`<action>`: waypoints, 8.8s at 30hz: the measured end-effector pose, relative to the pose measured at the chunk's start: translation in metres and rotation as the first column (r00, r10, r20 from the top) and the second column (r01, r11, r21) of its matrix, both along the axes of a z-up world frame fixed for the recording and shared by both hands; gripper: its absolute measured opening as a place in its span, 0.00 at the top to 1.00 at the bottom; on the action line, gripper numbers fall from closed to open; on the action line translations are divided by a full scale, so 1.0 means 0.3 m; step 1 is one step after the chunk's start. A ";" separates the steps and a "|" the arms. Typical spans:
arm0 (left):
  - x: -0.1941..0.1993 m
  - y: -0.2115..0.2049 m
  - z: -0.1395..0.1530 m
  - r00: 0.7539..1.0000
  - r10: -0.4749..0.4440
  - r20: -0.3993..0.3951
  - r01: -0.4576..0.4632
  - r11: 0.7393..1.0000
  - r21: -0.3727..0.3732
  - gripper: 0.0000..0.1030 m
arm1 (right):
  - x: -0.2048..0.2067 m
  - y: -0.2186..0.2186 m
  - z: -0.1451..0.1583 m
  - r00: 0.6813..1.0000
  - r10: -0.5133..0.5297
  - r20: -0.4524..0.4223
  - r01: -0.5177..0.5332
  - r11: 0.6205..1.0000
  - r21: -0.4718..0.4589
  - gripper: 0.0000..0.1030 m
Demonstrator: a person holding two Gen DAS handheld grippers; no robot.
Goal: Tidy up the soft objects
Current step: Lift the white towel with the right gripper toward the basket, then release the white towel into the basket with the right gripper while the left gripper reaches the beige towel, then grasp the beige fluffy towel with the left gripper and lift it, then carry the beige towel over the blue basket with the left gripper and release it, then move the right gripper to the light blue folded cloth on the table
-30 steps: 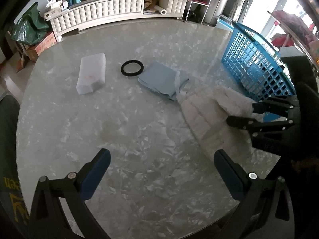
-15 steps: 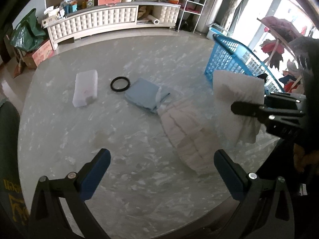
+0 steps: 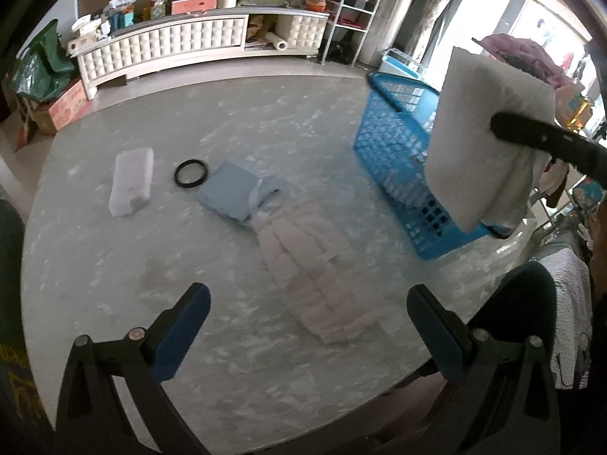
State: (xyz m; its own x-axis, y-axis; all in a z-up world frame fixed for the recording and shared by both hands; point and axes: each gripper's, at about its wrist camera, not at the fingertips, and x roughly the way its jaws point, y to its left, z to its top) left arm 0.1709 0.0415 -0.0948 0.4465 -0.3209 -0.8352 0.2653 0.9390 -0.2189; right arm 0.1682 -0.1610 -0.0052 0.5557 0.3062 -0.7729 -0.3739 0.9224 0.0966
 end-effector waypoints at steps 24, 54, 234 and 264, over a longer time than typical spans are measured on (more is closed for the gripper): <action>0.083 -0.184 -0.101 0.991 -0.125 -0.048 0.127 0.991 0.032 0.04 | 0.211 -0.183 -0.160 0.983 -0.180 0.025 0.179 0.933 -0.313 0.83; 0.130 -0.264 -0.348 0.955 -0.248 -0.165 0.262 0.962 0.075 0.35 | 0.400 -0.071 -0.444 0.941 -0.152 -0.302 0.065 0.958 -0.281 0.81; -0.102 0.053 0.362 0.982 0.007 0.190 -0.035 0.989 0.144 0.00 | -0.027 0.116 -0.046 0.999 0.026 0.020 -0.025 0.999 -0.041 0.00; 0.124 0.416 -0.089 0.978 0.205 -0.048 -0.195 0.967 0.163 0.00 | 0.256 0.523 -0.465 0.968 0.166 -0.190 -0.203 0.960 -0.194 0.00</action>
State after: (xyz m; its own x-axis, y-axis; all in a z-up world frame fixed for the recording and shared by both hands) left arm 0.2082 0.1664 -0.1215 0.4326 -0.0930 -0.8968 0.0585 0.9955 -0.0750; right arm 0.2449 -0.0040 -0.1447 0.3600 0.2116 -0.9086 -0.5342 0.8452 -0.0148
